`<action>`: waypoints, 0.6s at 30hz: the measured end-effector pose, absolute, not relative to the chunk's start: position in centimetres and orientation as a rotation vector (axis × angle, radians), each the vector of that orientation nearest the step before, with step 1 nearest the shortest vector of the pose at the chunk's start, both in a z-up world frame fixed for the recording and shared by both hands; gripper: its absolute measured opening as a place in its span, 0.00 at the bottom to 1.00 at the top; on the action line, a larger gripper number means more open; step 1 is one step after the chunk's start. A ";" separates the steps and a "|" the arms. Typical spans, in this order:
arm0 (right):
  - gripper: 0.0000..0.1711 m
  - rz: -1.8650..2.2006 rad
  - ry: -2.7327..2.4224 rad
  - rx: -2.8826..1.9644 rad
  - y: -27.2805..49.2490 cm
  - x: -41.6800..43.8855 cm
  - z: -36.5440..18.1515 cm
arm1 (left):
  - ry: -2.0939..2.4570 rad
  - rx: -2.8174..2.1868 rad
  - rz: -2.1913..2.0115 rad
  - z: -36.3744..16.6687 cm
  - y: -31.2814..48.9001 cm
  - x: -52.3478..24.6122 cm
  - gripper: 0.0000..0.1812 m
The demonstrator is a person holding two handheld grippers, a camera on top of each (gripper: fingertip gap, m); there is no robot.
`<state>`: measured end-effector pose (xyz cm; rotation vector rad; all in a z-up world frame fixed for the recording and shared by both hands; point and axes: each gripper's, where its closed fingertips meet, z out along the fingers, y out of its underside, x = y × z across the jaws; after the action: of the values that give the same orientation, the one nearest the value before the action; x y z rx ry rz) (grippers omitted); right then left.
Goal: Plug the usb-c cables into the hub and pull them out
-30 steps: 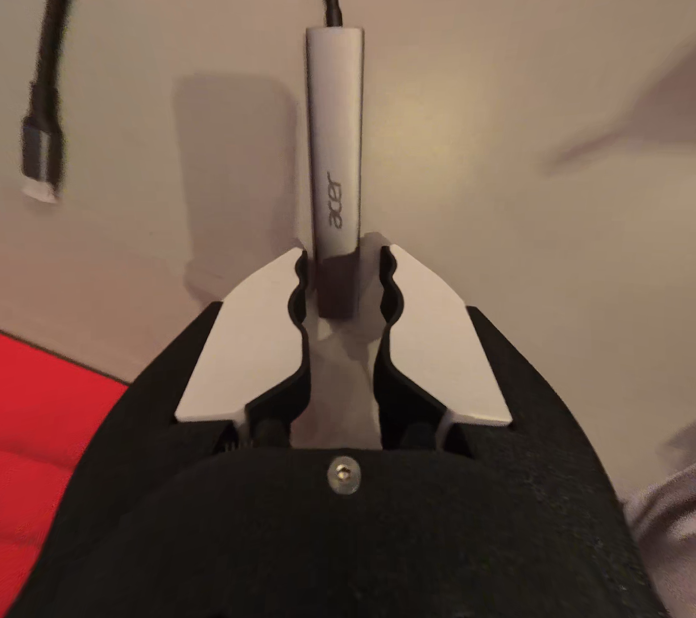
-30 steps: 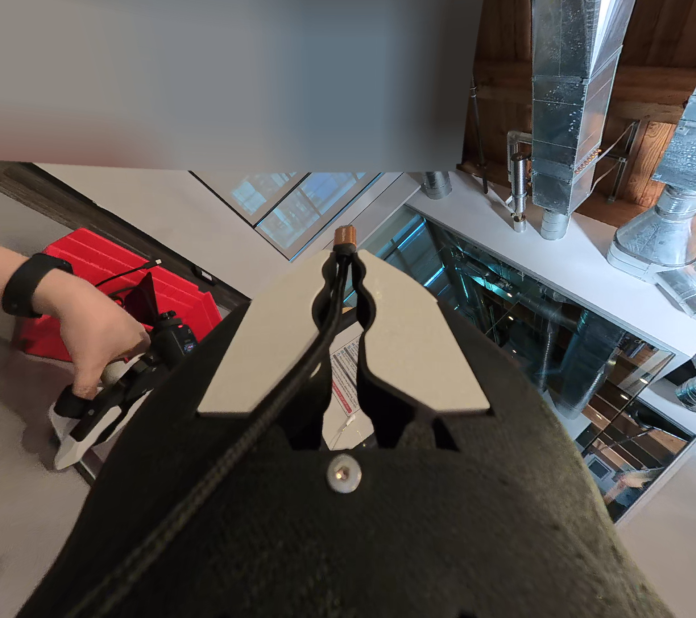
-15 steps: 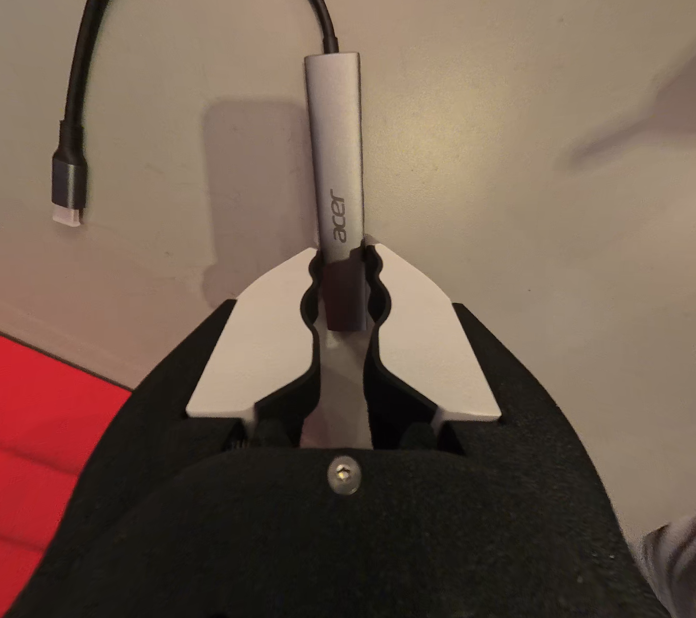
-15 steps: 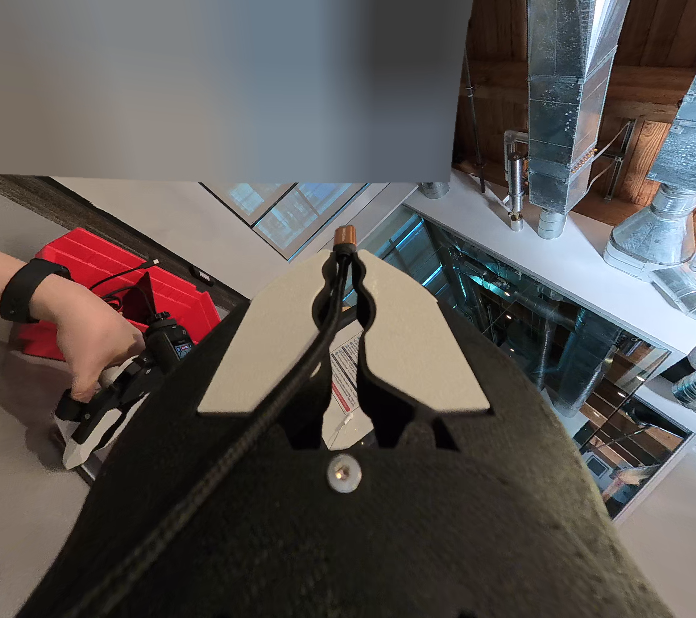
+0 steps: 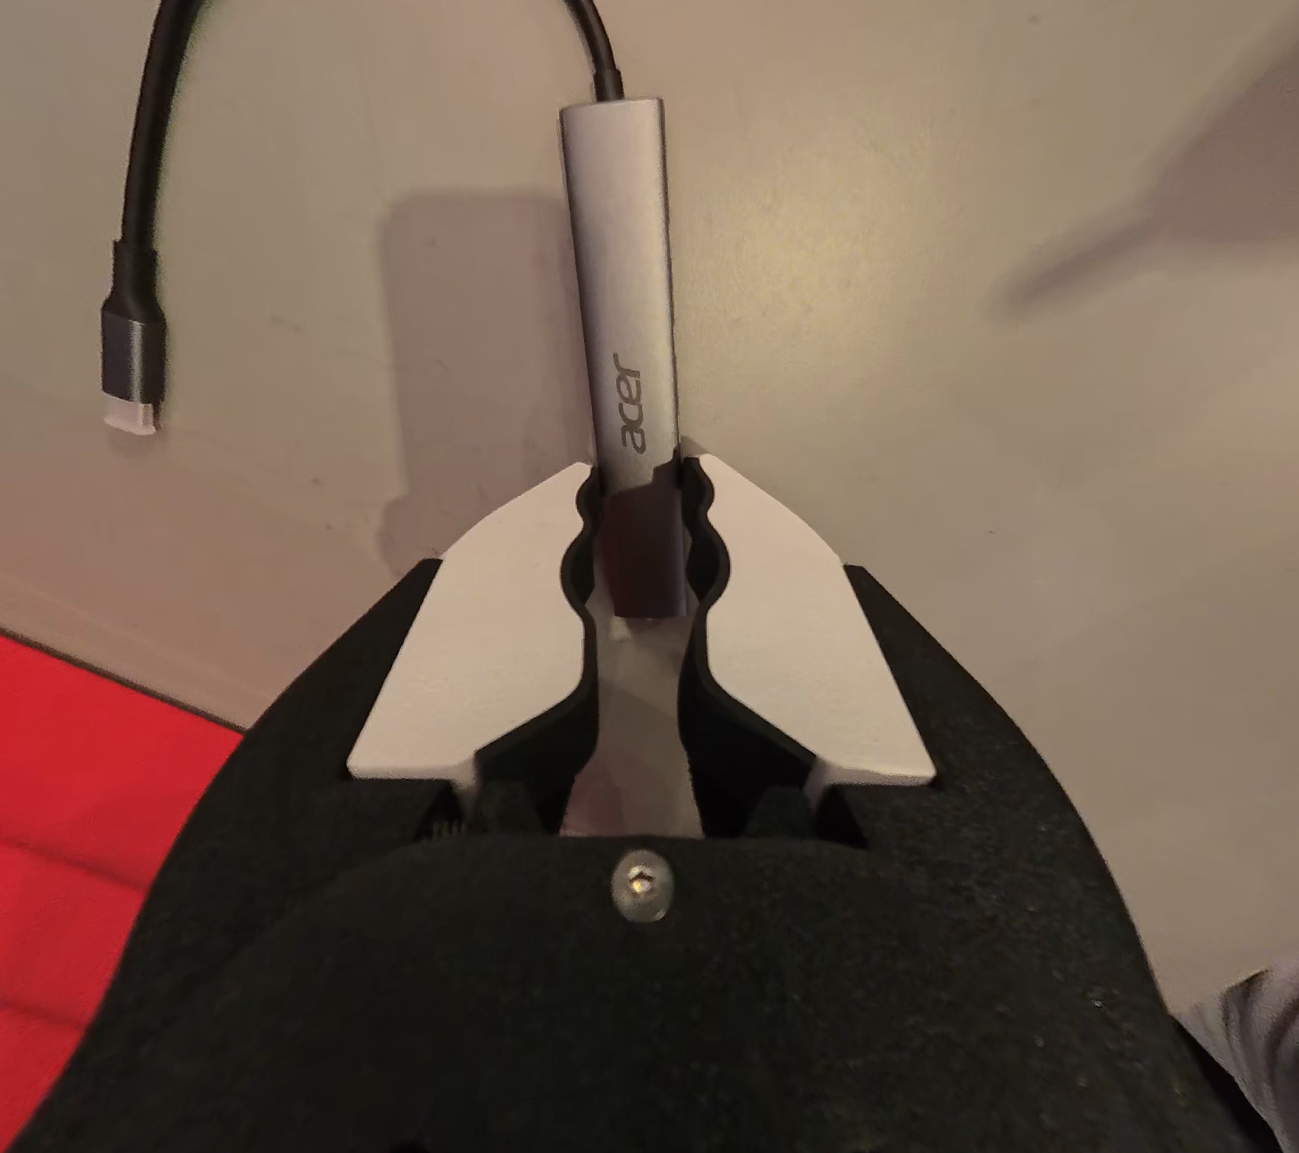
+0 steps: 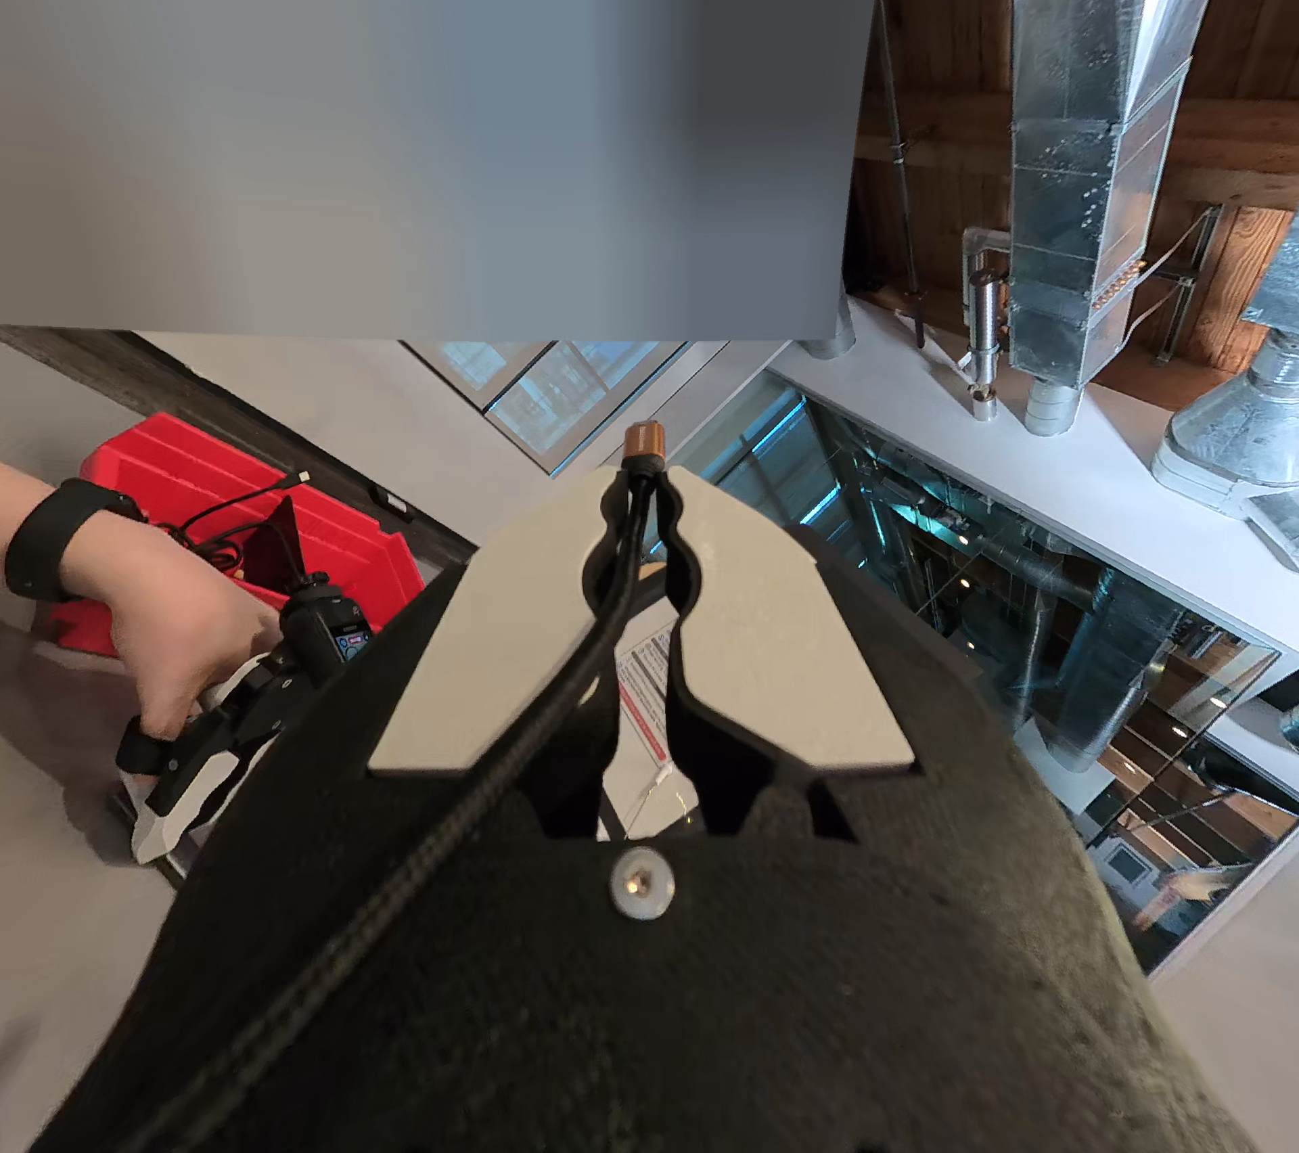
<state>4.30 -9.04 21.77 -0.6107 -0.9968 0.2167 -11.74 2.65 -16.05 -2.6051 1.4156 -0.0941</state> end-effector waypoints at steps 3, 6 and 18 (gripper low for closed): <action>0.05 0.204 -1.006 -0.633 -8.5 4.1 21.4 | 1.417 -2.639 -0.072 -16.0 2.6 -11.7 0.12; 0.05 0.196 -1.009 -0.650 -8.0 4.1 21.2 | 1.380 -2.684 -0.140 -15.9 2.3 -11.1 0.12; 0.05 0.201 -0.993 -0.664 -7.6 4.7 21.1 | 1.213 -2.571 -1.040 -10.2 -1.6 -5.9 0.12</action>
<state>4.66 -7.57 21.14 -0.6642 -0.9926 0.2015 -5.89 -1.58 -10.20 -2.5710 1.2127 -1.0401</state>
